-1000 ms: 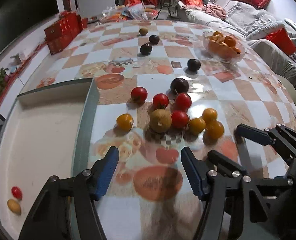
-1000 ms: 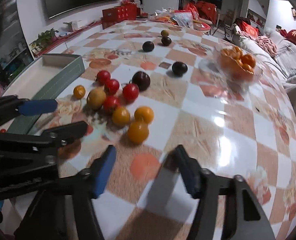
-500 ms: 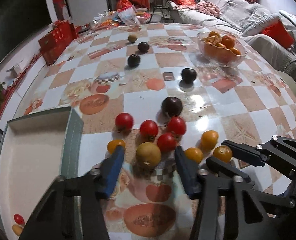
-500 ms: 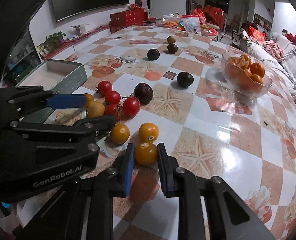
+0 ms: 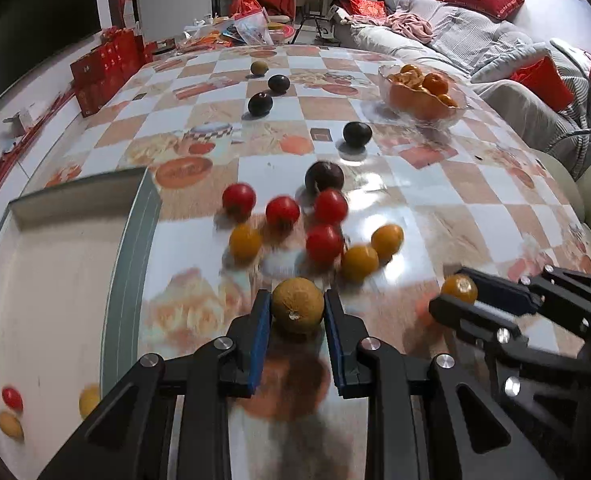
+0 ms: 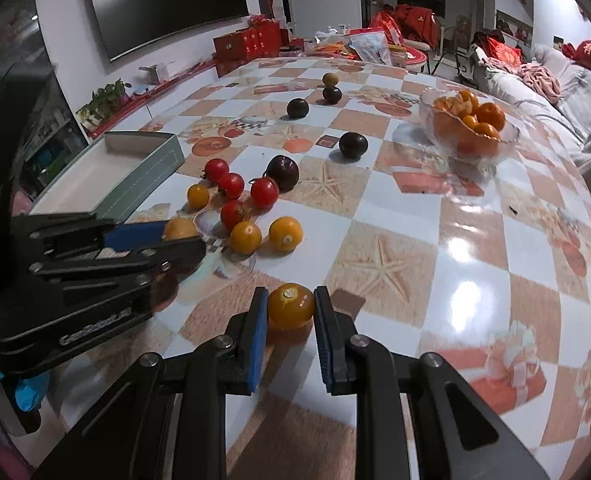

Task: Organize fruits
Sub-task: 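Grasp a brown fruit with the left tool while the right tool grasps an orange, then carry both fruits over the white tray and open both tools to drop them, then grasp a yellow cherry tomato with the left tool while the right tool grasps an orange one, then carry both held fruits over the white tray and open both tools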

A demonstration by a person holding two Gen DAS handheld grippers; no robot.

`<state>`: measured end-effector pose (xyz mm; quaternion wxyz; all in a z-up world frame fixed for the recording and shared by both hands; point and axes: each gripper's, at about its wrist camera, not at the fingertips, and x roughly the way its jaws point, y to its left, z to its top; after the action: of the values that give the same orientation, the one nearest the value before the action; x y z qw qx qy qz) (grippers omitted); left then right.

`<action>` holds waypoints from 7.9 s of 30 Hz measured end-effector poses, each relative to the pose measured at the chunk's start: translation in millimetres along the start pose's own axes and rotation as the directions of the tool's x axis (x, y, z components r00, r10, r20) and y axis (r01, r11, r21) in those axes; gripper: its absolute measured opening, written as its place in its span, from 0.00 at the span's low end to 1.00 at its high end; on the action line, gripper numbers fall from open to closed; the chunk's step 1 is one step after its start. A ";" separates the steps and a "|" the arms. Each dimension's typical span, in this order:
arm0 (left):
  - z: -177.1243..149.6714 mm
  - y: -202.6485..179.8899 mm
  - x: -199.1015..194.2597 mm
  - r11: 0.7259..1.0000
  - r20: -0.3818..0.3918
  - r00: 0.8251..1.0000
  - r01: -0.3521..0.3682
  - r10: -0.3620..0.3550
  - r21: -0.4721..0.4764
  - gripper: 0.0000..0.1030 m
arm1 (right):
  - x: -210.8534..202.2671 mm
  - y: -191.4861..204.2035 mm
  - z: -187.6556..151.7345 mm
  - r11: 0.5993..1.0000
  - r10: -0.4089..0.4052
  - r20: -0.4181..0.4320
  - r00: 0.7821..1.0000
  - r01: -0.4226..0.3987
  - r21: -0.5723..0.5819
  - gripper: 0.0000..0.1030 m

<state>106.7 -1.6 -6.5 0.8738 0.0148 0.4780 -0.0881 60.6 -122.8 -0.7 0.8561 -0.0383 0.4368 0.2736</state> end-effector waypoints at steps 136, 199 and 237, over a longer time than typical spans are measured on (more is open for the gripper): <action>-41.9 88.2 -80.4 0.986 0.038 0.991 -0.120 0.125 -0.115 0.81 | -1.9 37.9 -6.8 0.995 -0.040 -0.074 0.996 0.047 0.091 0.87; 20.1 18.6 19.0 0.997 0.008 0.997 -0.073 0.074 -0.013 0.19 | 30.0 -9.0 26.8 1.000 -0.012 -0.015 1.000 0.012 -0.023 0.25; -19.5 18.0 -6.9 0.999 0.014 1.000 0.002 -0.001 -0.034 0.19 | 25.6 3.9 25.3 1.000 -0.017 -0.001 1.000 0.017 -0.014 0.22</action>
<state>89.9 19.2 -12.4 0.8772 -0.0009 0.4733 -0.0809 89.0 -100.7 -4.1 0.8577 -0.0480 0.4353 0.2694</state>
